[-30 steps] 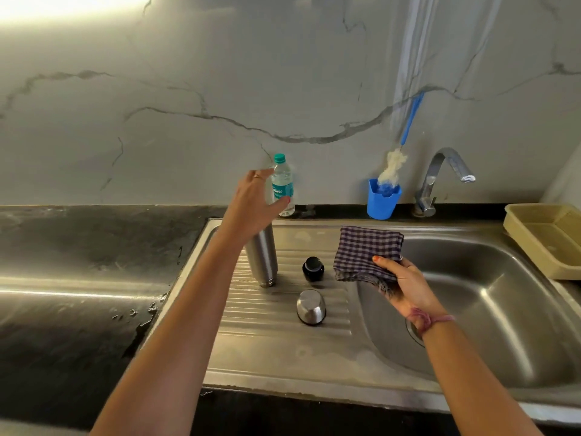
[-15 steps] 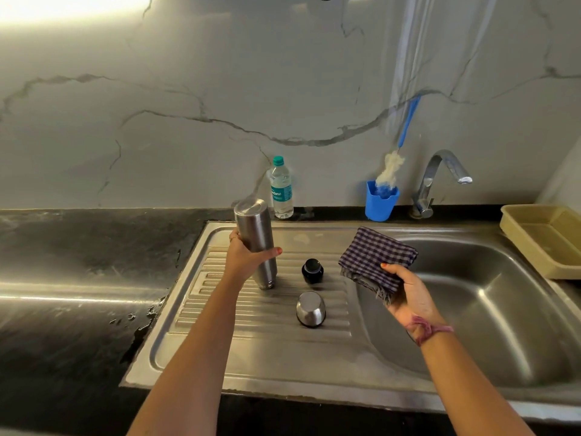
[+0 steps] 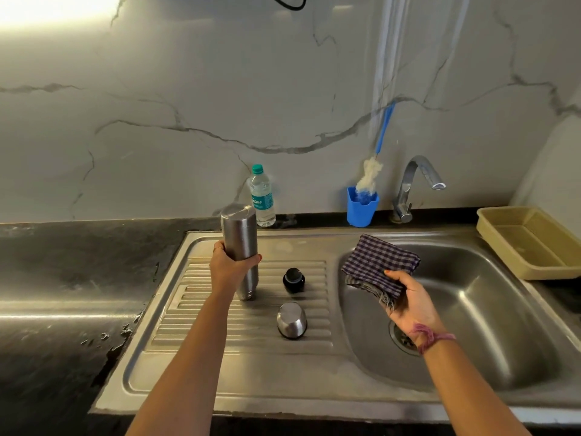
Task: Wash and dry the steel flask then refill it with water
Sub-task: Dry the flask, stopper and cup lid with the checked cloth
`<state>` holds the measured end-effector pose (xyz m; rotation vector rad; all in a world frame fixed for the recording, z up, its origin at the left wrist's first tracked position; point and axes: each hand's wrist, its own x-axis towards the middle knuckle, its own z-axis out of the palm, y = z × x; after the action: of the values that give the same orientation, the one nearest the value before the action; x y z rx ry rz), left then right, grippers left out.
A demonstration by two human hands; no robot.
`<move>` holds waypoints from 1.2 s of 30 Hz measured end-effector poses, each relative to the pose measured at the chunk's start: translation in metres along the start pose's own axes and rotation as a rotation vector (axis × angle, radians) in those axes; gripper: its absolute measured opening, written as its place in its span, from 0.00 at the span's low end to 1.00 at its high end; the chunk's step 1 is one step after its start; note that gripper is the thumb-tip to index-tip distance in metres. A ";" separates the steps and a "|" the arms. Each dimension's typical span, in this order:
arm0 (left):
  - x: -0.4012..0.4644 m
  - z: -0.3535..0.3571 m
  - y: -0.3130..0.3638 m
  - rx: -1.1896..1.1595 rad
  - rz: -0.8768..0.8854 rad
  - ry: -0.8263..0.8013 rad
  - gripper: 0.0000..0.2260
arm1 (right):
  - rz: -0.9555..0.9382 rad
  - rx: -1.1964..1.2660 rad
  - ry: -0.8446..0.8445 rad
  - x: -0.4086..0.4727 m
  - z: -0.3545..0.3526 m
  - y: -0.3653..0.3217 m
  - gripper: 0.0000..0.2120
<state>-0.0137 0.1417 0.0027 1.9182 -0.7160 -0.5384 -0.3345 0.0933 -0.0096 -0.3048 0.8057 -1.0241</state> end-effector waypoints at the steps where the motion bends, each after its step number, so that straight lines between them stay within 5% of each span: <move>1: 0.000 0.001 0.004 0.002 0.011 0.004 0.31 | -0.004 -0.007 0.001 -0.001 0.000 -0.004 0.09; 16: -0.050 0.055 0.119 -0.029 0.324 -0.213 0.37 | -0.047 -0.097 -0.031 -0.012 -0.031 -0.059 0.23; 22: -0.093 0.115 0.131 -0.066 0.322 -0.350 0.37 | -0.101 -0.278 -0.026 -0.028 -0.043 -0.099 0.15; 30: -0.144 0.179 0.122 -0.097 0.293 -0.469 0.37 | -0.507 -0.633 0.022 -0.044 -0.027 -0.170 0.10; 36: -0.170 0.209 0.120 -0.122 0.239 -0.518 0.34 | -0.907 -1.306 -0.295 -0.043 -0.001 -0.202 0.20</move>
<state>-0.3004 0.0819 0.0341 1.5589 -1.1949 -0.9178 -0.4754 0.0270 0.1256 -2.0283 0.9861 -1.0777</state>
